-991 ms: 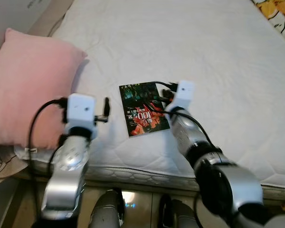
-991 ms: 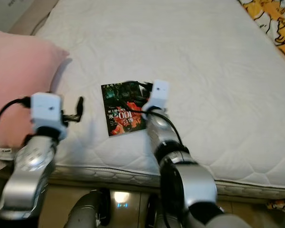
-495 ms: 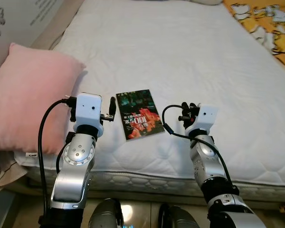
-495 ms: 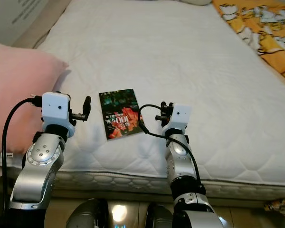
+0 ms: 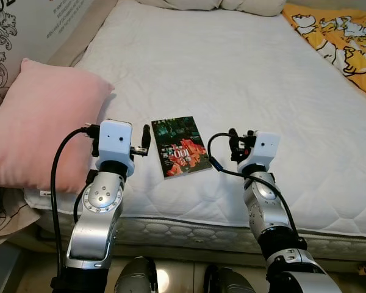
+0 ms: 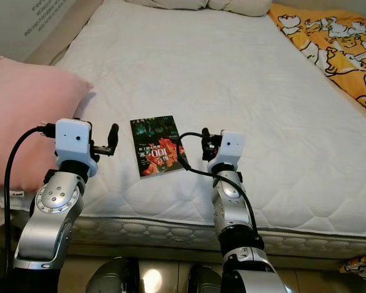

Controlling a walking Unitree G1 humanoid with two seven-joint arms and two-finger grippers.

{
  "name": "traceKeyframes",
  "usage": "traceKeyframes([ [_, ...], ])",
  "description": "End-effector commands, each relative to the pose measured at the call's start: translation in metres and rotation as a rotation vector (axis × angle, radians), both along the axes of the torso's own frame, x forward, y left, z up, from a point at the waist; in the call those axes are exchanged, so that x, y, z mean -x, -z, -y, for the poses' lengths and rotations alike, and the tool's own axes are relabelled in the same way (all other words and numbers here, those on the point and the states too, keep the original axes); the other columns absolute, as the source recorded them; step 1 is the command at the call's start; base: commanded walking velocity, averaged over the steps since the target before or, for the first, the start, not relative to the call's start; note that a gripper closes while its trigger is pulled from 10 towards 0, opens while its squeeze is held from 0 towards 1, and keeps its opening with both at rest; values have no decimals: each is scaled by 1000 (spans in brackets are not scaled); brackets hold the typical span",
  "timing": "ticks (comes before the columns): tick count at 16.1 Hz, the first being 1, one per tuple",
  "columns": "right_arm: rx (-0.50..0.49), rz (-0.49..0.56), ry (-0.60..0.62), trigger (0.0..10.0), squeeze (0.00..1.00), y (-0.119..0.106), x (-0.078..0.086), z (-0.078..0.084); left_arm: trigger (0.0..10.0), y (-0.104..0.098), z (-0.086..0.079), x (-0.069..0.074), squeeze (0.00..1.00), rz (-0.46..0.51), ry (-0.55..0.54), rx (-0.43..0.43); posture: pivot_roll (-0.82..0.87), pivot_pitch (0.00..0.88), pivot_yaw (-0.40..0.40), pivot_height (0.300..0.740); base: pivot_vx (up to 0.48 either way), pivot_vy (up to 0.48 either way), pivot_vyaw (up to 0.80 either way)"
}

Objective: Clean up the room

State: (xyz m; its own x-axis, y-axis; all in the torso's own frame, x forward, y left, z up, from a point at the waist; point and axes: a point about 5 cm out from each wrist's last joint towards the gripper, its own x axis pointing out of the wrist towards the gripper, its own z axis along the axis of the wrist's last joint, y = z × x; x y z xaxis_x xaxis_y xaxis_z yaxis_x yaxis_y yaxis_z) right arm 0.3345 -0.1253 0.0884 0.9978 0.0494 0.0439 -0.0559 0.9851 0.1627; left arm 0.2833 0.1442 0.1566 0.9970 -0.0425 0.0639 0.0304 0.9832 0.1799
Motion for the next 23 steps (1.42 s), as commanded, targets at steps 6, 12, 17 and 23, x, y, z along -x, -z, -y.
traceKeyframes([
  [6,2,7,-3,10000,1000,-2,-1,1,10000,0,3,0,0,1,16,6,120,75,-47,736,0,0,0],
  [12,166,-18,110,10000,0,15,27,18,10000,30,-14,20,0,-86,-34,48,159,105,-48,736,0,0,0],
  [17,218,174,169,10000,0,-12,51,32,10000,27,0,4,0,14,-83,224,47,29,-27,736,0,0,0],
  [23,220,89,224,10000,0,3,62,52,10000,29,22,-5,0,46,74,67,35,25,-13,736,0,0,0],
])
